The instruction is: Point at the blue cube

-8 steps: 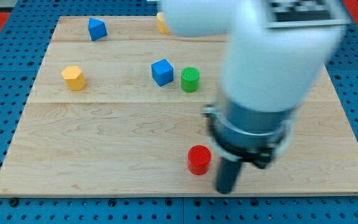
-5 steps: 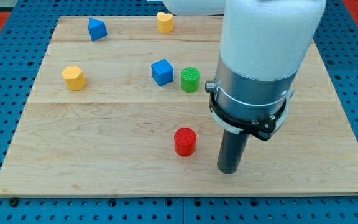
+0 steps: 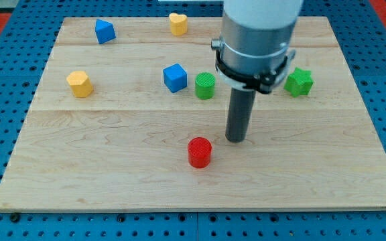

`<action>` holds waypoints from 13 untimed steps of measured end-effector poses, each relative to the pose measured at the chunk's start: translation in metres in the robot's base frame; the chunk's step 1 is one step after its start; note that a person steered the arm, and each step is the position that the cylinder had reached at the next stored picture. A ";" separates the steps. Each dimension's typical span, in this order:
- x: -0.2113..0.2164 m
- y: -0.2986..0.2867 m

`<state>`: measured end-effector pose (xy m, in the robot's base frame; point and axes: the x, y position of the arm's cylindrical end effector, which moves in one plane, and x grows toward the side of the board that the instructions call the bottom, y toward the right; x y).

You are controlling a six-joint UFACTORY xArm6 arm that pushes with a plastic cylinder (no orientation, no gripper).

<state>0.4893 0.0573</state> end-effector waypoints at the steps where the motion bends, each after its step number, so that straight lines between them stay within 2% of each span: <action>1: -0.027 -0.026; 3: -0.080 0.027; 4: -0.151 0.006; 5: -0.159 -0.048; 8: -0.159 -0.077; 9: -0.168 -0.152; 10: -0.152 -0.168; 11: -0.153 -0.129; 13: -0.165 -0.093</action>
